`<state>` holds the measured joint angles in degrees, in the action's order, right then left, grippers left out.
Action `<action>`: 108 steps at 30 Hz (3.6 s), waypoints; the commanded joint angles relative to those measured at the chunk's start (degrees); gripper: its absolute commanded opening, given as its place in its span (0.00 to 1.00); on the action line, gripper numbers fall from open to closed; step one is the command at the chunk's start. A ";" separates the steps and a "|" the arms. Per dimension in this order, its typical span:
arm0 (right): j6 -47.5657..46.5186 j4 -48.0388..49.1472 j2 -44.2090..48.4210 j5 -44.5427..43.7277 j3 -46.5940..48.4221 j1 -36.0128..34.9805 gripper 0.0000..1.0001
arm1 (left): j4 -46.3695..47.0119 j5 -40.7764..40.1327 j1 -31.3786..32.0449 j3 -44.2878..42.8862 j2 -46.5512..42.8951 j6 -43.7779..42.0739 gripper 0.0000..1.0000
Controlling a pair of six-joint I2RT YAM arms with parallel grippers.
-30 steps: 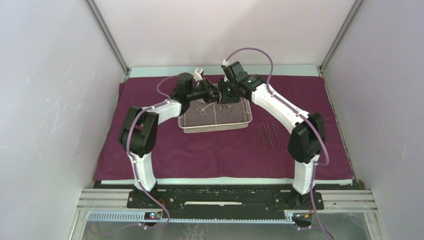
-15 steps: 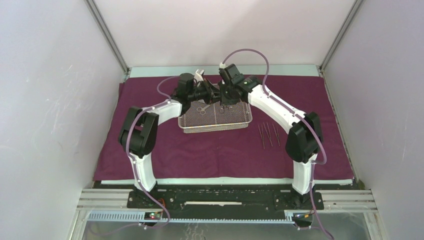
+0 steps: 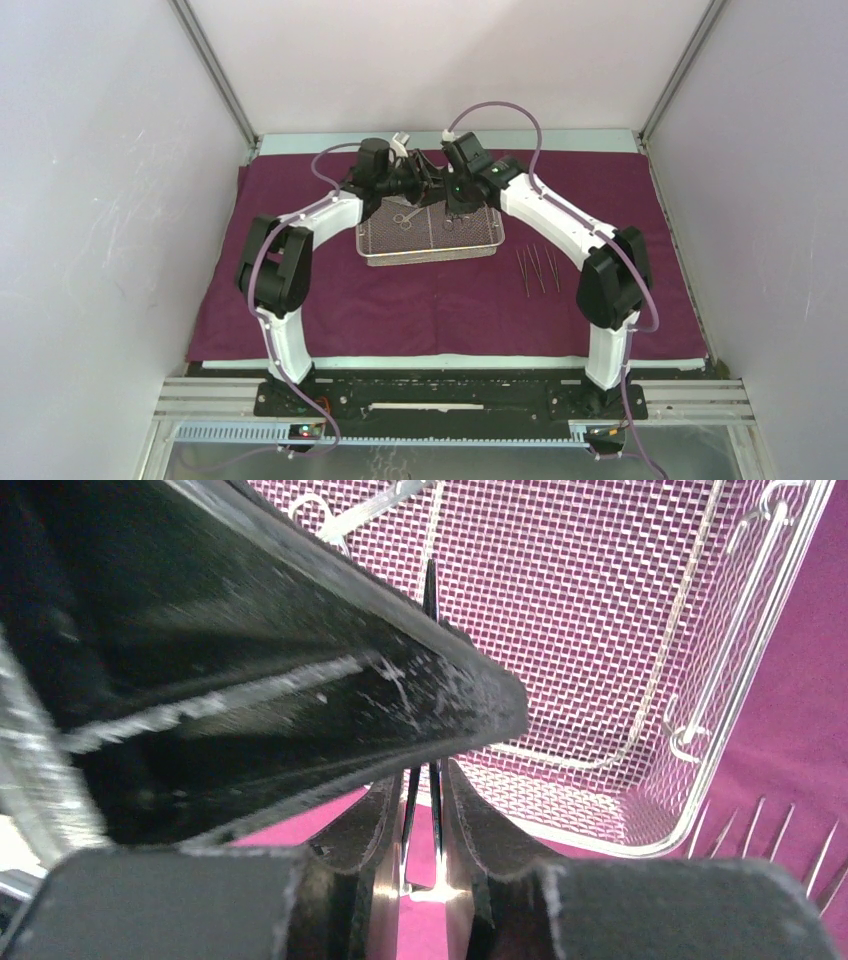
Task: Open and lay out the surgical kit
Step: Pick up the medical item from the container, then place the medical item in the surgical kit.
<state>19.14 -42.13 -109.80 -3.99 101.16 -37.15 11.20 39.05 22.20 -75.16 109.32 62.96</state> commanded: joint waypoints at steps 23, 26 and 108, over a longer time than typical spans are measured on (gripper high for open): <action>-6.83 5.44 32.47 -3.27 -35.08 22.83 0.04 | -22.13 -6.36 4.86 11.51 -27.38 -13.23 0.76; -8.43 7.97 32.44 -4.19 -38.05 27.31 0.05 | -23.98 -4.71 5.05 14.65 -32.43 -15.08 0.76; -26.38 13.62 6.20 -12.96 -32.63 55.38 0.51 | -22.10 5.25 -2.24 25.50 -38.57 -17.78 0.75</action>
<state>-9.65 -28.10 -104.44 -17.04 66.06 18.55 -12.95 42.63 20.45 -51.31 71.13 44.64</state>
